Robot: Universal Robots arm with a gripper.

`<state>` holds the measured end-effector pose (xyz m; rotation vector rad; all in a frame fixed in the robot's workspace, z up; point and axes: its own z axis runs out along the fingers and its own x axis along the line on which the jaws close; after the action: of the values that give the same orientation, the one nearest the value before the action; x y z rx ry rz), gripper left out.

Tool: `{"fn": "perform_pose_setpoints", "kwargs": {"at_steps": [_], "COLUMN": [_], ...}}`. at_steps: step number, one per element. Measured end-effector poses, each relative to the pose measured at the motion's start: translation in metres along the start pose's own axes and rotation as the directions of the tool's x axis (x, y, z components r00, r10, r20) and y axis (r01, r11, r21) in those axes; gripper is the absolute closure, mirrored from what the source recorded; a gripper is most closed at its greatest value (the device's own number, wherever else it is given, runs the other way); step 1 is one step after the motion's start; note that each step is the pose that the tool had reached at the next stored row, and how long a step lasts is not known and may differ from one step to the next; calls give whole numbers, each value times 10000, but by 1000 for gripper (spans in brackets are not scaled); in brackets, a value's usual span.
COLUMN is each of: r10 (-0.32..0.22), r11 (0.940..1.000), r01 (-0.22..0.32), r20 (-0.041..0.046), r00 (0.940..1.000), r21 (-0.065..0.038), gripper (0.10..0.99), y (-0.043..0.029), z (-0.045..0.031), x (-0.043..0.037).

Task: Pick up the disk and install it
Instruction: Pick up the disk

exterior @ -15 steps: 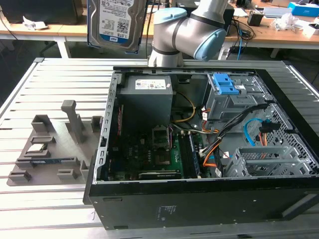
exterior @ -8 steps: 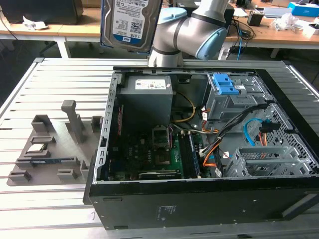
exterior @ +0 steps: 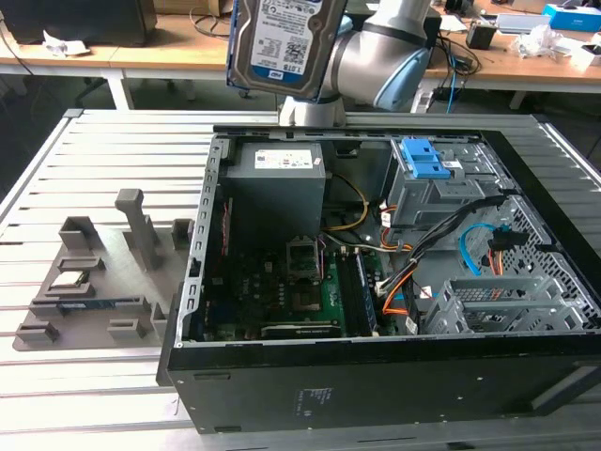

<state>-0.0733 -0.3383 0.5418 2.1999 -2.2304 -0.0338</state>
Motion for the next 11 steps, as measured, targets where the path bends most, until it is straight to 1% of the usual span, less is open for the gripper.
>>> {"fn": "perform_pose_setpoints", "kwargs": {"at_steps": [3,4,6,8,9,11], "r10": [0,1,0,-1,1,-1], "r11": [10000,10000,10000,10000,10000,10000], "r01": [0,-1,0,1,-1,1], "r20": [-1,0,-1,-1,0,0], "r00": [10000,10000,10000,10000,10000,10000], "r21": [0,0,0,0,0,0], "gripper": [722,722,722,722,722,722], "y": [-112,-185,-242,-335,-363,-444], "z": [-2,-4,-6,-8,-8,-10], "x": [-2,-3,-3,-5,-5,-6]}}
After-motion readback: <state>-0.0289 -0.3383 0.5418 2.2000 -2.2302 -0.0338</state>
